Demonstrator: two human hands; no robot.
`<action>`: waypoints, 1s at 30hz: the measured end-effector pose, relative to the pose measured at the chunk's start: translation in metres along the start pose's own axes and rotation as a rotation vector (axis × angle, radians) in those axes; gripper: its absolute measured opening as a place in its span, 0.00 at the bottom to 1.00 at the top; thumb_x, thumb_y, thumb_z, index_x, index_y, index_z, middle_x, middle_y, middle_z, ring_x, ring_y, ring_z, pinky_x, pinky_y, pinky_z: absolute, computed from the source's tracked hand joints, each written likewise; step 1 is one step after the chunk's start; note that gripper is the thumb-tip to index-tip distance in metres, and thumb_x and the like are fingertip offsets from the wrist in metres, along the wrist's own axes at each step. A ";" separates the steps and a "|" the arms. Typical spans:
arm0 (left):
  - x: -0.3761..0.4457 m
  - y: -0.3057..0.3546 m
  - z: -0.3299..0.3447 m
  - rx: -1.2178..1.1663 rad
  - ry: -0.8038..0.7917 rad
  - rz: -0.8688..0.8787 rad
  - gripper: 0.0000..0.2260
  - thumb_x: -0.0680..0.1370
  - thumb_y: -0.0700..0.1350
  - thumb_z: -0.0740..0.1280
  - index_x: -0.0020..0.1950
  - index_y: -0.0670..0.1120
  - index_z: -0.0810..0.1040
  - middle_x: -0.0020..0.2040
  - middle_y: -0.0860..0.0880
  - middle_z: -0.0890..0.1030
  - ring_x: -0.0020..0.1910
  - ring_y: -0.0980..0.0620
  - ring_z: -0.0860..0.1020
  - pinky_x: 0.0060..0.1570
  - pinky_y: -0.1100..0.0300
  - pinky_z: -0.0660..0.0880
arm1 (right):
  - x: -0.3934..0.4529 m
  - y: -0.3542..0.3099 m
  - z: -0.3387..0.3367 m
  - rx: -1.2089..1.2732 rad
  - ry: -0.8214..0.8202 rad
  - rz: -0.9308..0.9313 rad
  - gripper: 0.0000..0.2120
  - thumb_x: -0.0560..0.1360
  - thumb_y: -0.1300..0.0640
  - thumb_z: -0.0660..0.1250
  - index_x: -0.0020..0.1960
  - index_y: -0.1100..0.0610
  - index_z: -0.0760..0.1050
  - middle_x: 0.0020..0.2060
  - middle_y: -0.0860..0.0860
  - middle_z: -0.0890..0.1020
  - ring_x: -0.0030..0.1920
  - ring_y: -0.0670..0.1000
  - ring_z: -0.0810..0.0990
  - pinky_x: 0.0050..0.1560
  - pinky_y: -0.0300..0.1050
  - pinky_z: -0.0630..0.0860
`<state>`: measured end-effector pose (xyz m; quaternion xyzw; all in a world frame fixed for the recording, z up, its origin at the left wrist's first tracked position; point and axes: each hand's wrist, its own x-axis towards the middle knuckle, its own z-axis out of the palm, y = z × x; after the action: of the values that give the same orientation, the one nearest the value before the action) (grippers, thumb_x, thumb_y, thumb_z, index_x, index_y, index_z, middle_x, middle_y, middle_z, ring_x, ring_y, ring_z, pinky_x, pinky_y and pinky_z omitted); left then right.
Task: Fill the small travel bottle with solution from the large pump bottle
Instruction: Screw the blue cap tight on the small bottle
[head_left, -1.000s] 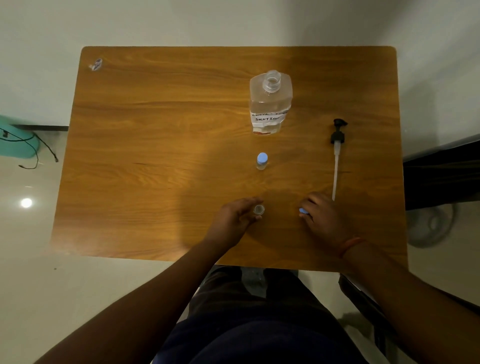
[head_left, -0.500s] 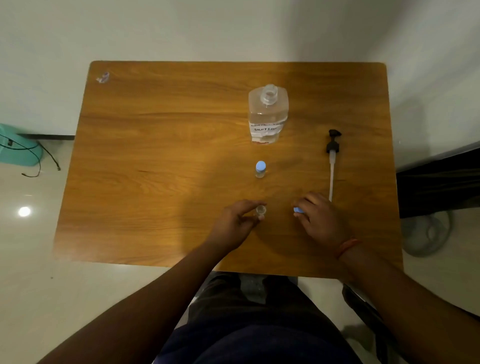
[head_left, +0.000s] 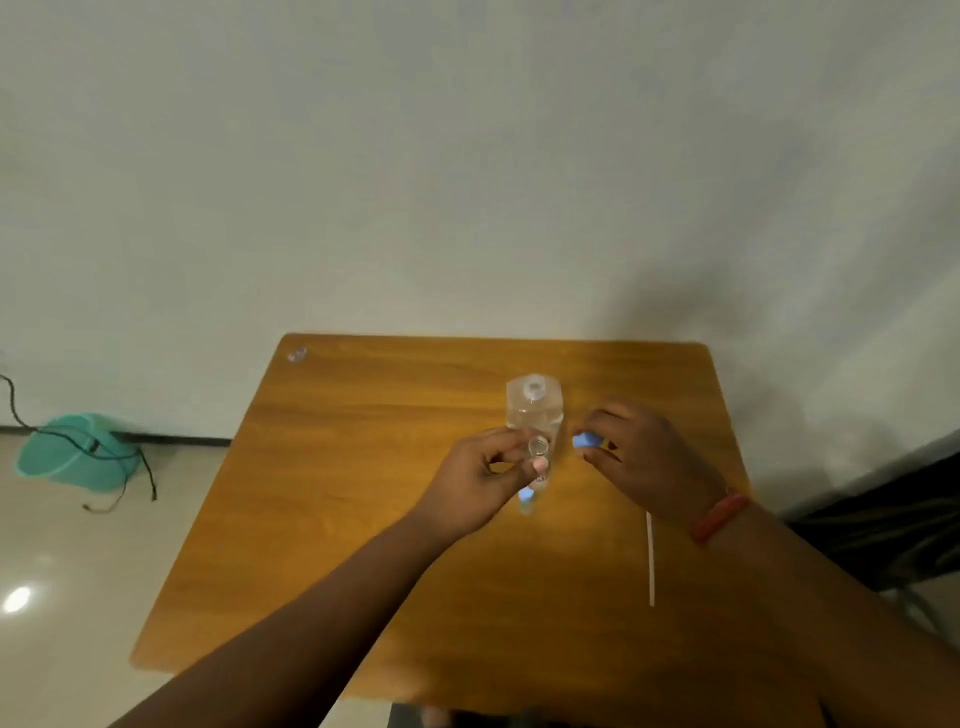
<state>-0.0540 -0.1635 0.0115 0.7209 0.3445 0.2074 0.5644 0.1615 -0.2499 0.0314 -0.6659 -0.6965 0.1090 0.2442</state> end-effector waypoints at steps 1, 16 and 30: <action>0.007 0.015 -0.008 0.000 -0.005 0.019 0.13 0.78 0.50 0.73 0.61 0.49 0.84 0.47 0.55 0.86 0.55 0.52 0.83 0.60 0.45 0.79 | 0.011 -0.004 -0.015 -0.005 -0.003 -0.021 0.09 0.73 0.59 0.73 0.53 0.54 0.80 0.47 0.46 0.78 0.46 0.42 0.74 0.46 0.32 0.68; 0.072 0.303 -0.117 -0.032 -0.037 0.283 0.10 0.81 0.45 0.70 0.59 0.44 0.84 0.55 0.41 0.84 0.52 0.47 0.85 0.49 0.47 0.85 | 0.153 -0.130 -0.290 -0.069 0.076 -0.107 0.09 0.72 0.52 0.74 0.49 0.47 0.76 0.43 0.44 0.81 0.44 0.46 0.80 0.47 0.44 0.79; 0.071 0.475 -0.172 -0.044 -0.020 0.425 0.10 0.83 0.42 0.65 0.60 0.41 0.83 0.54 0.42 0.86 0.54 0.42 0.85 0.54 0.40 0.83 | 0.208 -0.226 -0.461 -0.181 0.205 -0.218 0.08 0.71 0.56 0.75 0.48 0.51 0.79 0.40 0.47 0.85 0.37 0.44 0.83 0.43 0.39 0.78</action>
<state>0.0005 -0.0557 0.5070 0.7670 0.1745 0.3223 0.5268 0.1893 -0.1462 0.5744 -0.6133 -0.7431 -0.0499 0.2632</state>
